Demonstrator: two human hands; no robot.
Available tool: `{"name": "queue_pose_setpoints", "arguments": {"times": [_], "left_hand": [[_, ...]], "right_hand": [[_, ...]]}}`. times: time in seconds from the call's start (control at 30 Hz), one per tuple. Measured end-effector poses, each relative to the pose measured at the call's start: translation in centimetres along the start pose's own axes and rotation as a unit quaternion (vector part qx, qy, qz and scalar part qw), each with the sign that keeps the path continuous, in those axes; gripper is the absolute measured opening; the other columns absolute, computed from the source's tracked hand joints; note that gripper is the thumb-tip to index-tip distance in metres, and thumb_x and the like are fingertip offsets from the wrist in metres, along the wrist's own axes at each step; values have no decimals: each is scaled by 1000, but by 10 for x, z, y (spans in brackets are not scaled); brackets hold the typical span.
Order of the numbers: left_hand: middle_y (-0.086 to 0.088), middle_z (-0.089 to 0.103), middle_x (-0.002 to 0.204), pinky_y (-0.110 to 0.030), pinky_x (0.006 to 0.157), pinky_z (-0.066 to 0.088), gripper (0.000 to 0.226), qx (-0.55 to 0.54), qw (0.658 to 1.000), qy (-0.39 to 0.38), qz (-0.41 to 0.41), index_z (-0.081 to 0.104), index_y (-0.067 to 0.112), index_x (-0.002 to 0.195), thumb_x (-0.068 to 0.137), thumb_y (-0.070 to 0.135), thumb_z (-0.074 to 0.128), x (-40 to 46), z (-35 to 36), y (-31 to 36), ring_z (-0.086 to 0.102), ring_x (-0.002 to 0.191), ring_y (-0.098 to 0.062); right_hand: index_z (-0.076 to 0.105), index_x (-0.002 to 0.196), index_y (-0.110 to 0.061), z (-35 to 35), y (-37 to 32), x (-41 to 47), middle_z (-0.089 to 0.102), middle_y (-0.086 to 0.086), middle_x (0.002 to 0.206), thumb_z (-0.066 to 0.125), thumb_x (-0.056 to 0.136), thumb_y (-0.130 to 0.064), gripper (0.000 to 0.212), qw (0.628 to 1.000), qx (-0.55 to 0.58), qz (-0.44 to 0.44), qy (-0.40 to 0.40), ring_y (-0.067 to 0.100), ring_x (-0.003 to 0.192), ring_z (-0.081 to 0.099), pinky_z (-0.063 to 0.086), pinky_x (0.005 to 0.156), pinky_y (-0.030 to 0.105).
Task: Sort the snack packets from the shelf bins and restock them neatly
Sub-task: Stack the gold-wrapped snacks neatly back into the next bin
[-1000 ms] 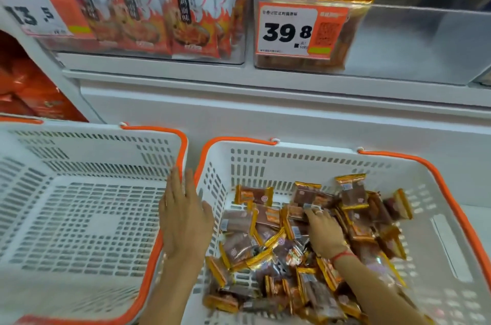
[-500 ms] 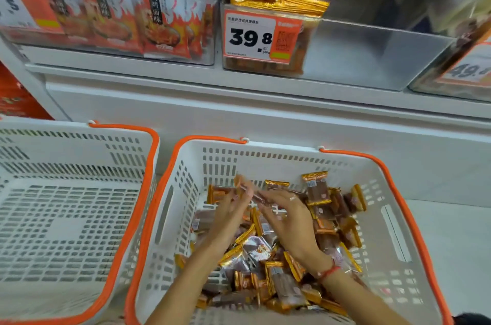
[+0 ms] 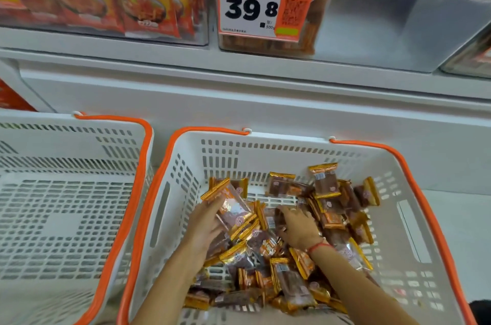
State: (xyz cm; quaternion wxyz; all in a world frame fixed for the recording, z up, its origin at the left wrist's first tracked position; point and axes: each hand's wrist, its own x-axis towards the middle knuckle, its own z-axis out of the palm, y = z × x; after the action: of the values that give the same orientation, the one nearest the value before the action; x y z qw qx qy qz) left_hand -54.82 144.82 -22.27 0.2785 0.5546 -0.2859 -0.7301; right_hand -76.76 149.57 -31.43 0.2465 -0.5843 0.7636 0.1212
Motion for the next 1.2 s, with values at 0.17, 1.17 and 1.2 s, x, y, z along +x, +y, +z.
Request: {"name": "queue_pose_setpoints", "arguments": {"times": [0.17,1.17,1.2], "left_hand": [[-10,69,105,-41,94,51,27,-46,998,6,-41,52,9,117,94,20,59,8,-2,-6,67,97,-23],[1,71,110,-30,78,57,35,203,973,-113,16,49,31,123,96,9,53,-29,12,33,69,94,-16],[1,74,100,-30,73,58,28,220,969,-114,3,53,34,113,98,10,49,-25,12,32,70,86,-15]], "right_hand": [[58,120,-19,-7,4,-5,67,4,110,46,98,-40,33,999,27,-17,41,26,106,60,46,88,34],[64,121,-23,-188,13,-125,64,-9,120,72,86,-22,36,891,431,-104,-97,12,115,57,45,91,18],[61,126,-9,-193,5,-130,61,4,126,71,86,-22,44,912,373,-126,-117,21,123,52,43,90,17]]}}
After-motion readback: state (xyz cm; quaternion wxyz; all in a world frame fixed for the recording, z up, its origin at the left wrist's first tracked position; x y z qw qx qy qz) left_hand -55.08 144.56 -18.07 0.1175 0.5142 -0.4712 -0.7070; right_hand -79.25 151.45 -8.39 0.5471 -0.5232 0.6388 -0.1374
